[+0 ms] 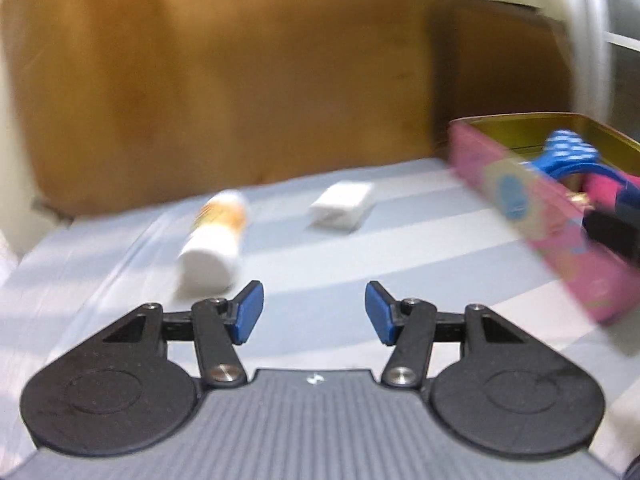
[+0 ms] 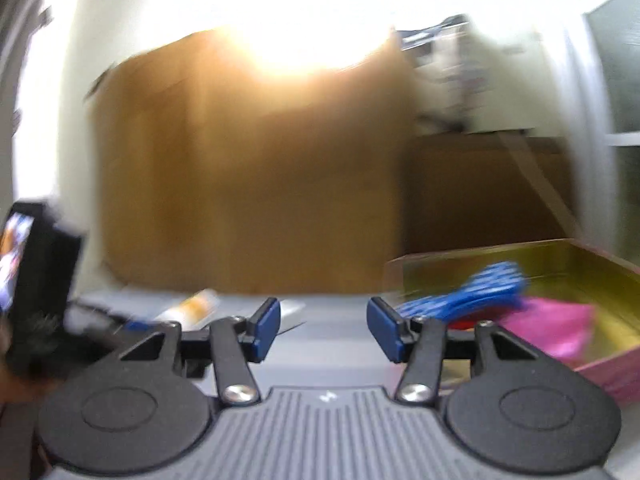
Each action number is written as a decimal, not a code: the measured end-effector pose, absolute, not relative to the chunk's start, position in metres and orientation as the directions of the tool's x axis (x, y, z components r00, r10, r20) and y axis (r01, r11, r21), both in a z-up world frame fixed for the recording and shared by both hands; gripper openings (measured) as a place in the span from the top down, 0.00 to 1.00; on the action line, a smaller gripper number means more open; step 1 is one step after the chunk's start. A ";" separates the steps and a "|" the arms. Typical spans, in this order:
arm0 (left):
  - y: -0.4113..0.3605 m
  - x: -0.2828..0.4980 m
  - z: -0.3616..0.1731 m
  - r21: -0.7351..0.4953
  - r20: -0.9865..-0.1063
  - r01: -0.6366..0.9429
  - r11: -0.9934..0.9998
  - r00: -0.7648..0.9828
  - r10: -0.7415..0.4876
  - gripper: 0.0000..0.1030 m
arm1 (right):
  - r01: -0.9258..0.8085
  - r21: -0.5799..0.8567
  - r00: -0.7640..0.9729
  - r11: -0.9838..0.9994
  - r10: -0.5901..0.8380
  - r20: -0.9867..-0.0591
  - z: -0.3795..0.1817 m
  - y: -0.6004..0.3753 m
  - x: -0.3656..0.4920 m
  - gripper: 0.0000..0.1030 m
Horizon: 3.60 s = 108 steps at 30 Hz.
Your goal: Organize rigid objects
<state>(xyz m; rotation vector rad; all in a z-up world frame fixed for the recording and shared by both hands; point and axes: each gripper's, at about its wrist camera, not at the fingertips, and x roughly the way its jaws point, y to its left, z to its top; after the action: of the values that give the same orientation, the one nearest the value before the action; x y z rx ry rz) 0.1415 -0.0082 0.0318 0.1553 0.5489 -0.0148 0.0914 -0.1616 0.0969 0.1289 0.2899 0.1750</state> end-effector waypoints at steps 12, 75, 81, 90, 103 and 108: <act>0.081 0.150 0.012 0.020 -0.542 -0.105 0.994 0.834 0.099 0.43 | -0.314 0.121 0.796 0.942 0.331 -0.507 0.063 -0.076 0.135 0.52; 0.102 0.164 -0.004 0.089 -0.543 -0.124 0.988 0.826 0.153 0.37 | -0.409 0.221 0.662 0.885 0.454 -0.596 0.051 -0.085 0.148 0.49; 0.100 0.164 -0.003 0.107 -0.537 -0.124 0.987 0.828 0.162 0.36 | -0.398 0.167 0.692 0.902 0.414 -0.592 0.052 -0.088 0.131 0.49; 0.100 0.163 -0.004 0.106 -0.536 -0.125 0.986 0.828 0.163 0.36 | -0.321 0.089 0.762 0.943 0.313 -0.567 0.057 -0.096 0.126 0.38; 0.102 0.165 -0.003 0.089 -0.542 -0.130 0.988 0.826 0.158 0.34 | -0.263 0.096 0.788 0.960 0.272 -0.553 0.060 -0.111 0.119 0.37; 0.111 0.170 0.002 -0.058 -0.554 -0.092 0.994 0.832 0.044 0.32 | -0.267 0.107 0.782 0.958 0.281 -0.556 0.059 -0.109 0.116 0.36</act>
<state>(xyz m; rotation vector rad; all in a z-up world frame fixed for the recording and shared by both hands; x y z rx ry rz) 0.1697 0.1112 0.0023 -0.0837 0.5844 0.0721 0.1155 -0.1093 0.0591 0.0226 0.6042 0.2959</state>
